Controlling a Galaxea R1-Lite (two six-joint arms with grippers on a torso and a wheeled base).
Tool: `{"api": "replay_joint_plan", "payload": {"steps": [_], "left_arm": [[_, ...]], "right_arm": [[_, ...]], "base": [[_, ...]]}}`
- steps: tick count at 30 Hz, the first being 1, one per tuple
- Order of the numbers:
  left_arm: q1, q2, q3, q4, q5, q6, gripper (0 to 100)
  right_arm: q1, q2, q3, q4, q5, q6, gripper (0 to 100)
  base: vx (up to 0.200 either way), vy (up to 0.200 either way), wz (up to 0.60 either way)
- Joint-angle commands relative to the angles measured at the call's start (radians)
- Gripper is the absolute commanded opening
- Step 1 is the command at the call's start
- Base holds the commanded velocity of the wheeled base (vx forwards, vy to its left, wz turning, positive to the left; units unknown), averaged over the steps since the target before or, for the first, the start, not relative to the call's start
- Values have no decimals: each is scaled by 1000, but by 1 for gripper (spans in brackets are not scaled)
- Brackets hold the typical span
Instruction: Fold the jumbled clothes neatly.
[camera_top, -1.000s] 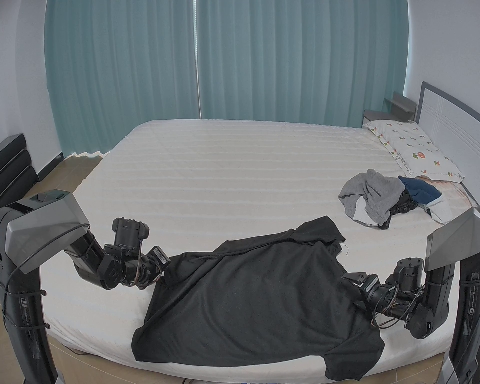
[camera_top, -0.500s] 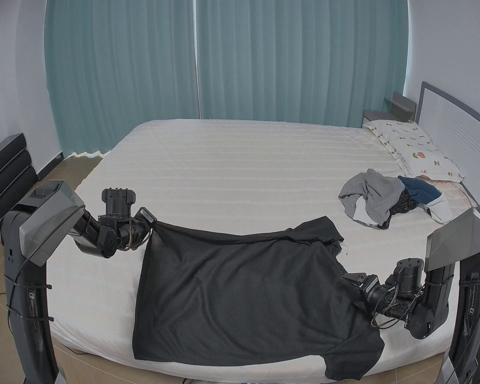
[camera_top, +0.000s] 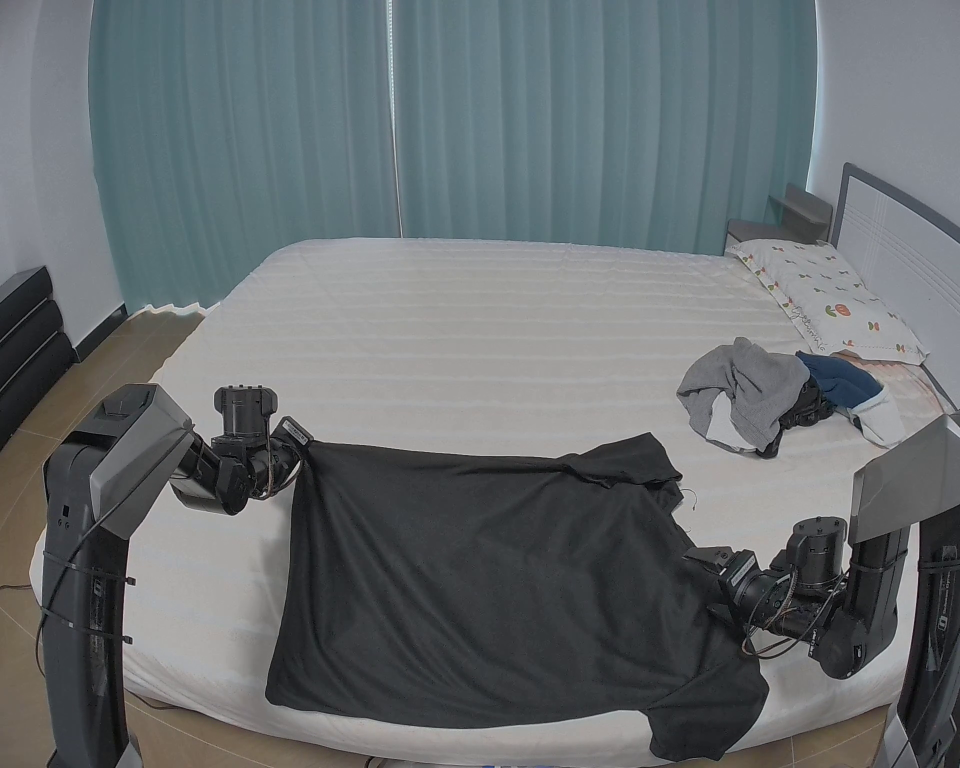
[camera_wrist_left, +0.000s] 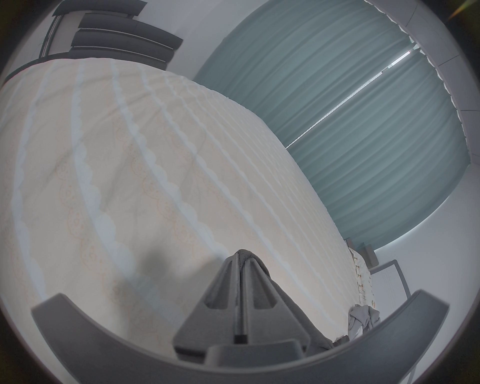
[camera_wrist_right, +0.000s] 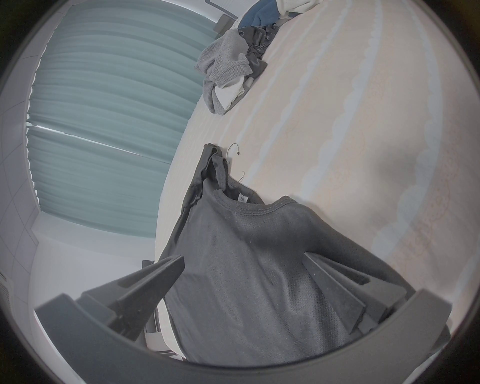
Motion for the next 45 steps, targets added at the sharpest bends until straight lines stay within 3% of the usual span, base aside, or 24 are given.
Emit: {"api": "replay_joint_plan", "payload": {"steps": [1,3,4,11,14,16,19,24,26,27,30,34,36,38,45], "left_arm": [[1,19,-10,-1,0,-2,0],[-1,19,-10,-2,0,0,0],[-1,15,-10,-1,-1,-5,100],[1,1,2,2,-7,-86,100],[15,-50,30,2,0,-157,100],[53,-145,101,1,-33,-233,100],[85,-231,191,1,-145,-245,100],[96,-340,392,-2,-199,-244,100],[93,-351,418,-2,-202,-245,100],[70,-389,513,-12,-213,-256,100],[44,-398,598,-56,-216,-258,100],[22,-380,705,-255,-210,-275,100],[22,-378,711,-274,-210,-276,100],[21,-332,748,-384,-207,-273,100],[5,-321,782,-447,-205,-265,100]], "right_arm": [[1,2,-1,-14,-1,-1,100],[1,2,-1,-14,-1,1,100],[-1,2,-2,-14,-1,1,100],[-8,-18,-21,-14,-9,2,100],[-10,-63,-54,-14,-42,1,100],[-8,-95,-77,-9,-59,-7,100],[4,-117,-133,26,-61,-34,100],[10,-115,-334,258,-68,-182,100],[10,-117,-366,292,-73,-185,100],[15,-110,-484,419,-84,-186,100],[38,-75,-607,537,-90,-192,100],[38,-6,-864,793,-102,-223,100],[38,0,-883,818,-104,-232,100],[24,84,-990,888,-110,-311,100],[-4,193,-1094,898,-125,-320,100]], "base": [[0,0,0],[0,0,0],[0,0,0],[0,0,0],[0,0,0],[0,0,0],[0,0,0],[0,0,0],[0,0,0],[0,0,0],[0,0,0],[0,0,0],[0,0,0],[0,0,0],[0,0,0]]}}
